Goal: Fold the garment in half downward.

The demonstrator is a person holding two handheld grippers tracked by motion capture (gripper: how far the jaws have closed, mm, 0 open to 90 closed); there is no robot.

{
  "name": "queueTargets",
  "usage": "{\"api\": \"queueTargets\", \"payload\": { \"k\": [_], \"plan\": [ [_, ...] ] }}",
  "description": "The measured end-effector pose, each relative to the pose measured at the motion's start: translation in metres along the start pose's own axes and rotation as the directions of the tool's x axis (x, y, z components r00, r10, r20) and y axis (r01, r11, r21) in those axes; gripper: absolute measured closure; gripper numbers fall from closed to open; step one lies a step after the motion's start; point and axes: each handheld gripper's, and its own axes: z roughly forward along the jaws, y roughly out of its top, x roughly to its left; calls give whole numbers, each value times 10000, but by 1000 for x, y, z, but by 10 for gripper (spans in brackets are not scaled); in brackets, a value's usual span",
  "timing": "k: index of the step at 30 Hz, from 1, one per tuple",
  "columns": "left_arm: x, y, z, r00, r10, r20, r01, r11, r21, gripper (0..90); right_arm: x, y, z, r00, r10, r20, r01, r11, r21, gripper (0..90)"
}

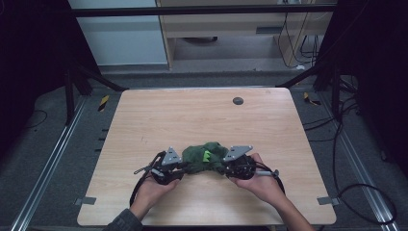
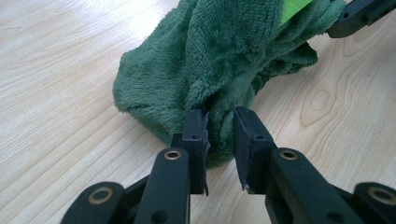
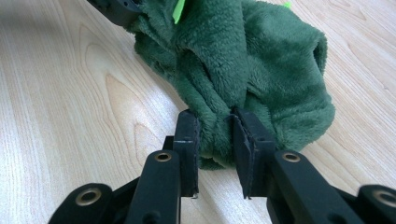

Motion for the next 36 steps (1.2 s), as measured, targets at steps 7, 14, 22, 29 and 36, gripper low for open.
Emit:
{"api": "queueTargets", "payload": {
  "k": [7, 14, 22, 29, 36],
  "plan": [
    [-2, -4, 3, 10000, 24, -42, -24, 10000, 39, 734, 1, -2, -1, 10000, 78, -8, -78, 10000, 23, 714],
    [-1, -6, 7, 9999, 6, -117, -5, 10000, 33, 731, 0, -2, 0, 10000, 87, 45, -87, 10000, 2, 712],
    [9, 1, 16, 9992, -143, -367, 141, 9999, -67, 739, -5, 0, 5, 9994, 279, 184, -278, 9996, -79, 710],
    [15, 8, 16, 9989, -129, -456, 123, 9998, -140, 725, -7, -1, 4, 9993, 306, 222, -303, 9994, -148, 697],
    [10, 4, 9, 9988, -24, -493, 12, 9997, -230, 670, -3, -6, 0, 9993, 332, 178, -330, 9994, -120, 663]
  ]
}}
